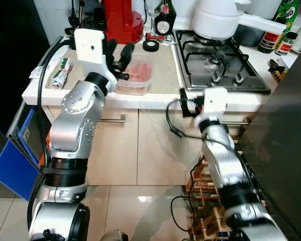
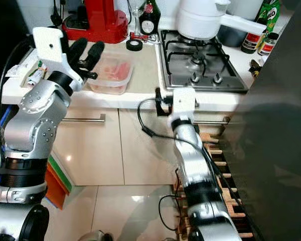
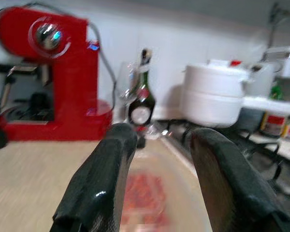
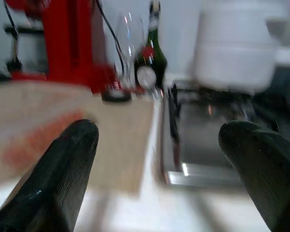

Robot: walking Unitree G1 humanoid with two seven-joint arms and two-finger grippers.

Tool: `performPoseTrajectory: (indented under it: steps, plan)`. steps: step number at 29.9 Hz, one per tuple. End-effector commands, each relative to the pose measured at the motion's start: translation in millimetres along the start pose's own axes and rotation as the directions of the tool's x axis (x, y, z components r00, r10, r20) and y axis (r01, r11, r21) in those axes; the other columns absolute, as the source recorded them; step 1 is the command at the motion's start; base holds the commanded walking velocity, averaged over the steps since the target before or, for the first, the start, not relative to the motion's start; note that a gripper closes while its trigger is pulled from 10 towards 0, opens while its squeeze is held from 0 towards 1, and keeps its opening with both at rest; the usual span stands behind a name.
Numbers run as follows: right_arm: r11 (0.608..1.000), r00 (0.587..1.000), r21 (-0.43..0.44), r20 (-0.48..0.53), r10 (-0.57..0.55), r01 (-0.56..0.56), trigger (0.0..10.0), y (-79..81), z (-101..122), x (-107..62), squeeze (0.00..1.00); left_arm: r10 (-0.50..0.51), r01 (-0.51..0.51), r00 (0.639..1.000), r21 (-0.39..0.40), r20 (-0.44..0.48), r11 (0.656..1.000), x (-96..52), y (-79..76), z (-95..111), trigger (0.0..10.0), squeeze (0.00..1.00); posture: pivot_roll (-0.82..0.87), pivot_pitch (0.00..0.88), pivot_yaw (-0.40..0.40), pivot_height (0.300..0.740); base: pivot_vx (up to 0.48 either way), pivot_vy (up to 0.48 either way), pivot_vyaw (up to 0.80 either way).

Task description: Restocking fridge

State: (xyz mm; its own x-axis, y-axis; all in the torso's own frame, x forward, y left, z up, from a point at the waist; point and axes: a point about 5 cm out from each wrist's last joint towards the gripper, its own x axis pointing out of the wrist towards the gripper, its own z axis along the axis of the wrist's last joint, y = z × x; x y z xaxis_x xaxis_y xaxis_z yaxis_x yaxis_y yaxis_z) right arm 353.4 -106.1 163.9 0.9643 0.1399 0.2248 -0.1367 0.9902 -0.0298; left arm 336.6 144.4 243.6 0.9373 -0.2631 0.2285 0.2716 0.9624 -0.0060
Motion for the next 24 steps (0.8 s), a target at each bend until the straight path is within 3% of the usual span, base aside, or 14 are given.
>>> performPoseTrajectory:
  steps: [1,4,5,8,12,21,24]
  plan:
    - [1.000,1.000,0.013,-0.015,-0.005,0.006,10.0,0.3,-2,7.7,0.04,0.035,-0.034,0.999,0.074,-0.011,0.997,-12.3,7.7,-3,10.0,0.00,0.09,0.000,-0.022,0.740,0.000,0.000,0.00]
    - [1.000,1.000,0.014,-0.029,-0.004,0.005,10.0,2.5,-3,13.2,0.03,0.067,-0.065,0.998,0.139,-0.013,0.988,-22.1,15.2,-4,10.0,0.00,0.13,0.000,-0.022,0.740,0.000,0.000,0.00]
    - [1.000,0.999,0.015,-0.049,-0.013,0.014,10.0,4.5,-6,18.2,0.04,0.099,-0.095,0.995,0.193,-0.011,0.977,-33.3,24.7,-1,10.0,0.00,0.16,0.014,-0.022,0.740,0.000,0.000,0.00]
    - [1.000,0.998,0.014,-0.065,-0.024,0.025,10.0,6.0,-8,20.5,0.04,0.128,-0.123,0.992,0.193,-0.013,0.973,-40.6,31.8,2,10.0,0.00,0.19,0.028,-0.025,0.740,0.000,0.000,0.00]
    - [1.000,0.993,-0.012,-0.119,-0.007,0.006,10.0,21.9,-14,26.2,0.03,0.245,-0.235,0.969,0.218,-0.020,0.947,-61.3,55.6,12,10.0,0.00,0.27,0.072,-0.034,0.740,0.000,0.000,0.00]
    - [0.995,0.993,0.058,-0.081,0.091,-0.086,10.0,59.2,-2,35.5,0.03,0.274,-0.262,0.962,0.226,-0.023,0.938,-65.7,60.5,20,10.0,0.00,0.28,0.080,-0.023,0.740,0.000,0.000,0.00]
    - [0.985,0.985,0.101,-0.084,0.150,-0.141,10.0,80.6,1,35.6,0.03,0.282,-0.268,0.959,0.214,-0.040,0.940,-64.6,60.7,19,10.0,0.00,0.28,0.084,-0.029,0.740,0.000,0.000,0.00]
